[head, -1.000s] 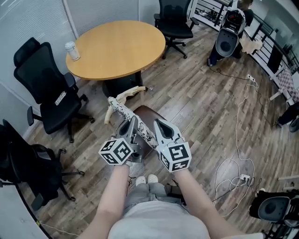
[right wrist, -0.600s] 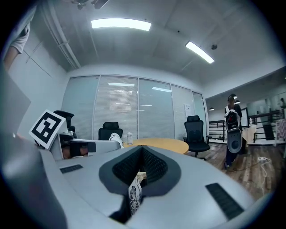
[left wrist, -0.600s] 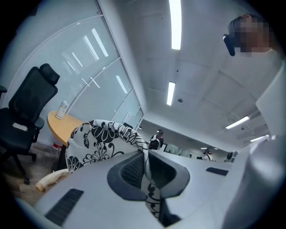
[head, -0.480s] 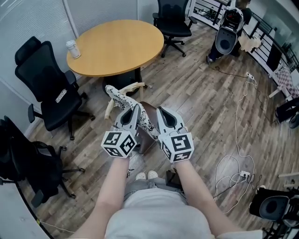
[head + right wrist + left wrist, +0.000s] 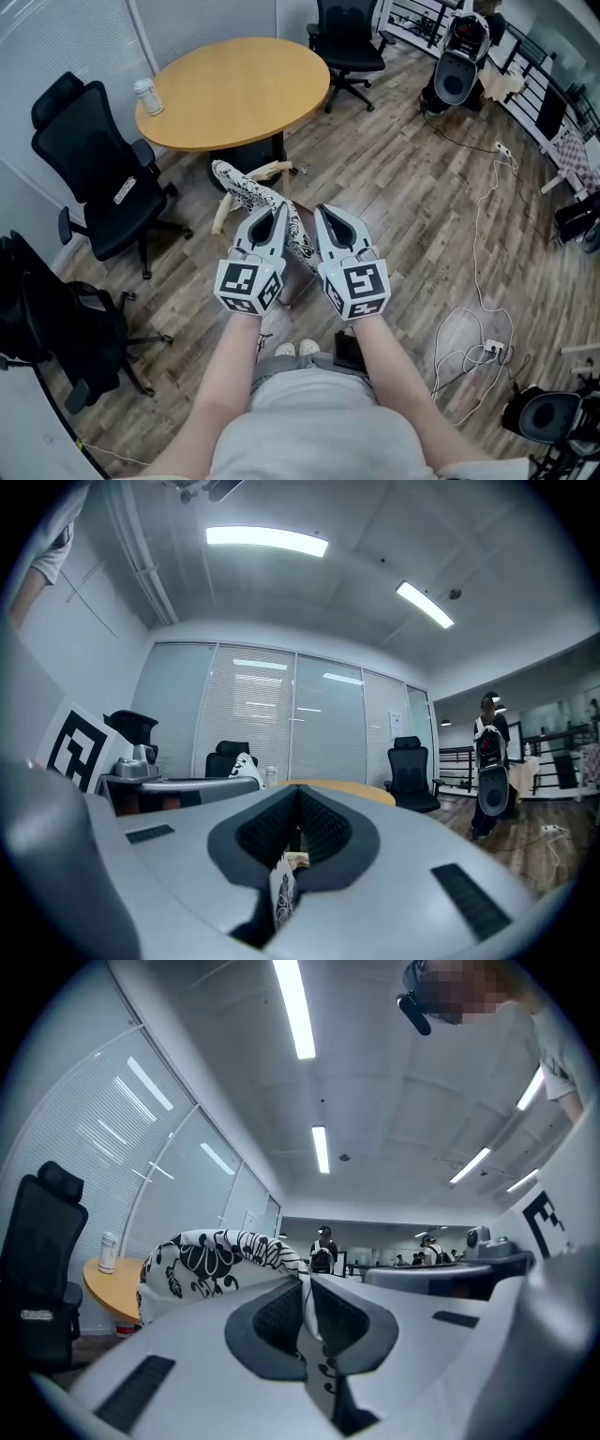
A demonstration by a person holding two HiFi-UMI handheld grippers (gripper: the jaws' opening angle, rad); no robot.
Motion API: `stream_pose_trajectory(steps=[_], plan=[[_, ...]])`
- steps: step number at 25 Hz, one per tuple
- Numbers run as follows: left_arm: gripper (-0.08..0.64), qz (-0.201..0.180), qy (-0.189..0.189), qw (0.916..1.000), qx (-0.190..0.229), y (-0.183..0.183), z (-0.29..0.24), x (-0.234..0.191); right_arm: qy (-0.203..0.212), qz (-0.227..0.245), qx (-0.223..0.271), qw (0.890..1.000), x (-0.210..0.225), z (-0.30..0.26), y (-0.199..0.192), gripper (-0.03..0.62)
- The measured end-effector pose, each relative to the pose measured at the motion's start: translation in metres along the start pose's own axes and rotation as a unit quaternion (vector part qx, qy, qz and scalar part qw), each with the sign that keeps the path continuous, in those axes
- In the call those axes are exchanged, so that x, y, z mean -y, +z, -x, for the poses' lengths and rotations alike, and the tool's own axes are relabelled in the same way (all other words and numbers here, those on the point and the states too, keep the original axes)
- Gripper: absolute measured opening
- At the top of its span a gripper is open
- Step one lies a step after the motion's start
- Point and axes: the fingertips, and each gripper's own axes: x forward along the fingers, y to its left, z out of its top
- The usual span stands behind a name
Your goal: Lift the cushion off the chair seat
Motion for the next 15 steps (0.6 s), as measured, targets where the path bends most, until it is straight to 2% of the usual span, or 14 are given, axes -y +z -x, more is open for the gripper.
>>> stream_pose_trajectory(steps=[7, 15], plan=[[0.011, -0.023, -0.003, 0.9997, 0.002, 0.0036, -0.0018, 0.0, 0.002, 0.004, 0.001, 1.0, -0.0036, -0.0045, 0.001, 0.023], [0.011, -0.033, -0.009, 0.9994, -0.005, 0.0035, -0.0047, 0.0012, 0.0, 0.004, -0.002, 1.0, -0.0022, -0.0053, -0.0003, 0.023]])
